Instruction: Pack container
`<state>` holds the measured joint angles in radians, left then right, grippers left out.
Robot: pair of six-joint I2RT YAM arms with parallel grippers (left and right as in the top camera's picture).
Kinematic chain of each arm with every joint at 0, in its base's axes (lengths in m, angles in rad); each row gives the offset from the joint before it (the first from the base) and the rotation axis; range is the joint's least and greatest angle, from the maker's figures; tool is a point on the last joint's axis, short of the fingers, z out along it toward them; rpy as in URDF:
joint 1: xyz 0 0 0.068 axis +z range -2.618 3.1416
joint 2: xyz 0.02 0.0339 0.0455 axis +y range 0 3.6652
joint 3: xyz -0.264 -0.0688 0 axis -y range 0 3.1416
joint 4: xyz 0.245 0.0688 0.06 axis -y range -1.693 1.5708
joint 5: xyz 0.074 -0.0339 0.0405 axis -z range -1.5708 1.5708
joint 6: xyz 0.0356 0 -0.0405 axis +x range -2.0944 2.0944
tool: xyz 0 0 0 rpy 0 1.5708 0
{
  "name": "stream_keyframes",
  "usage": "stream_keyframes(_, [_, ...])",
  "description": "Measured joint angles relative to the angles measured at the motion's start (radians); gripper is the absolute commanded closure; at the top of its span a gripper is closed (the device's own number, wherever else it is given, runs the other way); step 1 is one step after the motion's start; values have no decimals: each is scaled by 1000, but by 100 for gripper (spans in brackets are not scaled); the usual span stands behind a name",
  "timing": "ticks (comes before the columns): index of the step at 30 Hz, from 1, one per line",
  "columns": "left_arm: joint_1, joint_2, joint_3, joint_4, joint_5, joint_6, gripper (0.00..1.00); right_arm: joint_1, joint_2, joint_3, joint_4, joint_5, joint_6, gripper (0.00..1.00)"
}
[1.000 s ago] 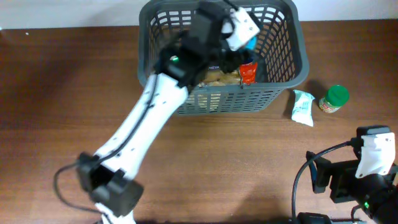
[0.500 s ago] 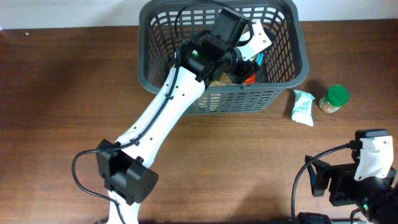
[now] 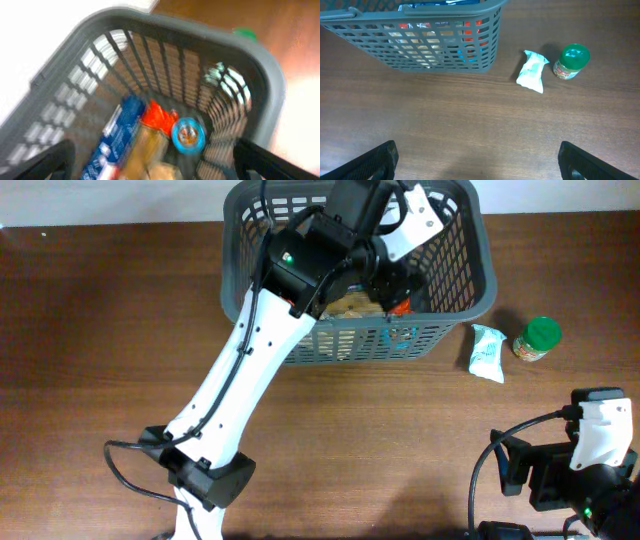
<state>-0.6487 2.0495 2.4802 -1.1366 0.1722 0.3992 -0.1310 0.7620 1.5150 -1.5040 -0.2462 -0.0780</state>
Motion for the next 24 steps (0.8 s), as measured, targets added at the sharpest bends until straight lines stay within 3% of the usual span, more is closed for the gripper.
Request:
stream_keyframes(5, [32, -66, 104, -240, -14, 1, 0, 0, 12, 1, 101, 30, 55, 1])
stream_keyframes(10, [300, -313, 128, -369, -45, -8, 0, 0, 176, 13, 225, 88, 124, 1])
stream_keyframes(14, [412, -486, 157, -419, -48, -12, 1, -23, 357, 72, 236, 157, 158, 1])
stream_keyframes(19, [450, -558, 165, -431, -49, -19, 0, -196, 439, 138, 250, 154, 158, 1])
stream_keyframes(24, [453, -550, 153, -435, -49, -21, 0, -349, 510, 2, 421, 137, 156, 1])
